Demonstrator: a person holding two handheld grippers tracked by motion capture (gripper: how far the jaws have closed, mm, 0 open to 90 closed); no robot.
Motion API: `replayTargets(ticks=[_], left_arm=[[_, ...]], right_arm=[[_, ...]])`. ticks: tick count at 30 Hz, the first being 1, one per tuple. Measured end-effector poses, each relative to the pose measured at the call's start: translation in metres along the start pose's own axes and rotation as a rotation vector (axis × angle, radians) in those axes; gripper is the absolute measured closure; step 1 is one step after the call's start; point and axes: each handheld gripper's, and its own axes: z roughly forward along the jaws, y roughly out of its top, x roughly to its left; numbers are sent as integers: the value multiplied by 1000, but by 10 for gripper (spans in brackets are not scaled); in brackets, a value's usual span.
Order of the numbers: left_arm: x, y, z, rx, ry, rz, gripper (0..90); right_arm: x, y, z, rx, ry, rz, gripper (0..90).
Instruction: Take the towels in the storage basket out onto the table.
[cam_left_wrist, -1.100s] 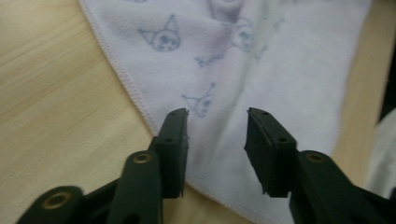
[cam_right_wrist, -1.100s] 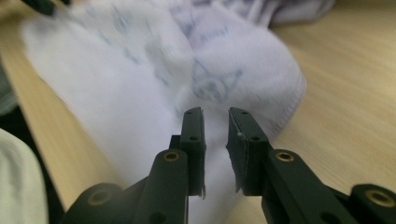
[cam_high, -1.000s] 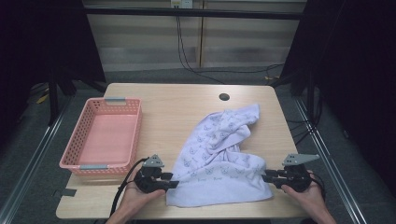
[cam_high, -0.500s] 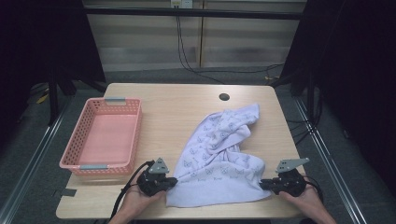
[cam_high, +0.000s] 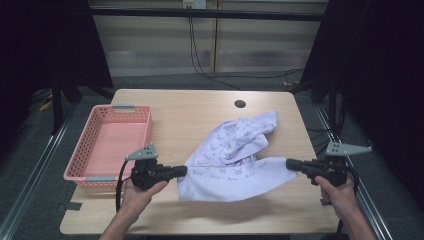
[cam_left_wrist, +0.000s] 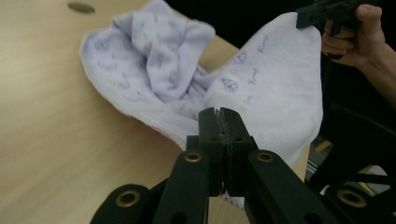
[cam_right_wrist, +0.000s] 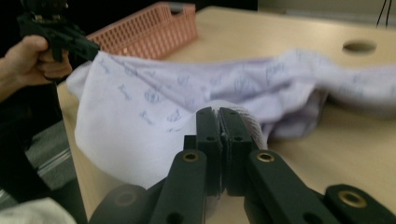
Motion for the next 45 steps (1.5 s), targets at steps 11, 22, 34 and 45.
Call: replayTargets(ticks=[11, 22, 34, 45], left_arm=[[4, 85, -37, -121, 94, 38, 889], [-2, 167, -76, -272, 147, 78, 889], [-18, 108, -64, -188, 76, 63, 887], [-49, -29, -56, -18, -103, -85, 862]], right_arm=[[-6, 100, -16, -221, -58, -51, 877], [-4, 186, -36, -358, -102, -105, 879], [27, 135, -50, -286, -99, -155, 879], [73, -36, -60, -64, -7, -35, 826]])
